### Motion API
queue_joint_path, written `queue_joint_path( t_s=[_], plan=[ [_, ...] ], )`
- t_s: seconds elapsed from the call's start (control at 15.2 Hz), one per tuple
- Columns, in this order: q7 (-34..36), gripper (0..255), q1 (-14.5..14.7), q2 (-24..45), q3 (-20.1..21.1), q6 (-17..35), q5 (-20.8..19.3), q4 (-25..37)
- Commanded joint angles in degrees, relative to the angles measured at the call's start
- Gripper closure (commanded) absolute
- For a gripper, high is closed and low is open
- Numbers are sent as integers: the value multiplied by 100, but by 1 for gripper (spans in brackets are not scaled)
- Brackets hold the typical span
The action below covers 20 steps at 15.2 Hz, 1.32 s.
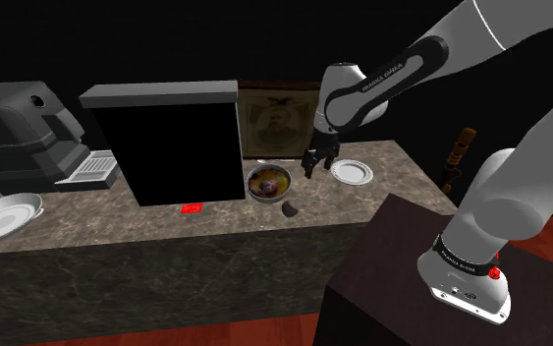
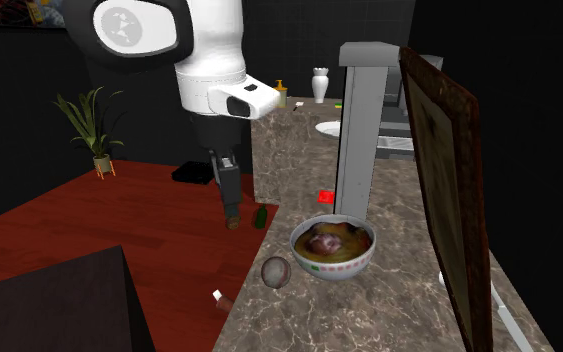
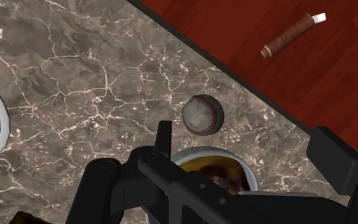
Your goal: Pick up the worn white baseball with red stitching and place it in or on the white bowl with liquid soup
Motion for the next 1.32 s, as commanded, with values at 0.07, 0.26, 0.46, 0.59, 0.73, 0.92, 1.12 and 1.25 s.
queue_joint_path(
  t_s=[0.07, 0.26, 0.46, 0.59, 0.73, 0.92, 1.12, 1.25],
  plan=[
    [-87, 0, 44, 763, 18, 649, 108, 173],
    [-194, 0, 70, 1497, 39, 1194, 229, 408],
    [-305, 0, 73, 2235, 79, 1666, 352, 720],
    [-372, 0, 64, 2725, 113, 1939, 422, 969],
    [-425, 0, 45, 3210, 152, 2178, 471, 1247],
    [-476, 0, 22, 3906, 194, 2466, 509, 1705],
    [-505, 0, 5, 4161, 236, 2625, 539, 1804],
    [-522, 0, -6, 4332, 262, 2726, 555, 1876]
  ],
)
